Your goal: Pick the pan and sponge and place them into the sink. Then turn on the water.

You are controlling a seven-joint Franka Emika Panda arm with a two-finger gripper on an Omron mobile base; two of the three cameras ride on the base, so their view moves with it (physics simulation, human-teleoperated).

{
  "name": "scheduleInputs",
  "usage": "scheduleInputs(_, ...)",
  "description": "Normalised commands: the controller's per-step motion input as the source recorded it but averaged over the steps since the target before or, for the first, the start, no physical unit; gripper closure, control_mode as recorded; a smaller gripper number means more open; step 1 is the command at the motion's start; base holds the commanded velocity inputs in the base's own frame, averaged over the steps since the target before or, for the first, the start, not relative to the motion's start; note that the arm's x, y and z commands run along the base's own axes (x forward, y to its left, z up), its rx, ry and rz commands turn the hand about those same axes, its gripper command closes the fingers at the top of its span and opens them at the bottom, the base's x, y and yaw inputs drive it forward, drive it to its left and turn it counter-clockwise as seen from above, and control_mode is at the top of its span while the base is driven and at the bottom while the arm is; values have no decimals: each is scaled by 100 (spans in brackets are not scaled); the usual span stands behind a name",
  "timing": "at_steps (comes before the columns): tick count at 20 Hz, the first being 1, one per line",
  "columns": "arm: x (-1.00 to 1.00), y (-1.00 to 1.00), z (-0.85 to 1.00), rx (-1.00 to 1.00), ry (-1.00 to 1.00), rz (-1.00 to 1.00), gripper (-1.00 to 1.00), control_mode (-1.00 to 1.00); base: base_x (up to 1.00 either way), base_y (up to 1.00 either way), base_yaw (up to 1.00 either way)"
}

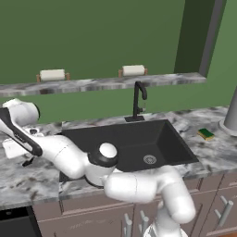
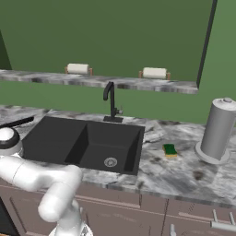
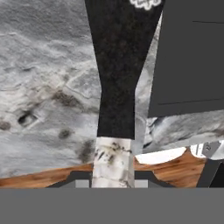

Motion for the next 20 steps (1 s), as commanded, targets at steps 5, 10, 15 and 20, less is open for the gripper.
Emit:
scheduleInputs(5,-62,-100,21,3,-7,0,100,-100,0,0,0)
scheduleInputs(10,-69,-100,15,2,-15,0,100,-100,0,0,0)
scheduleInputs(15,-86,-98,29,0,-23,4,100,-100,0,0,0)
scheduleInputs(20,-87,-90,63,0,-20,2,100,-100,0,0,0)
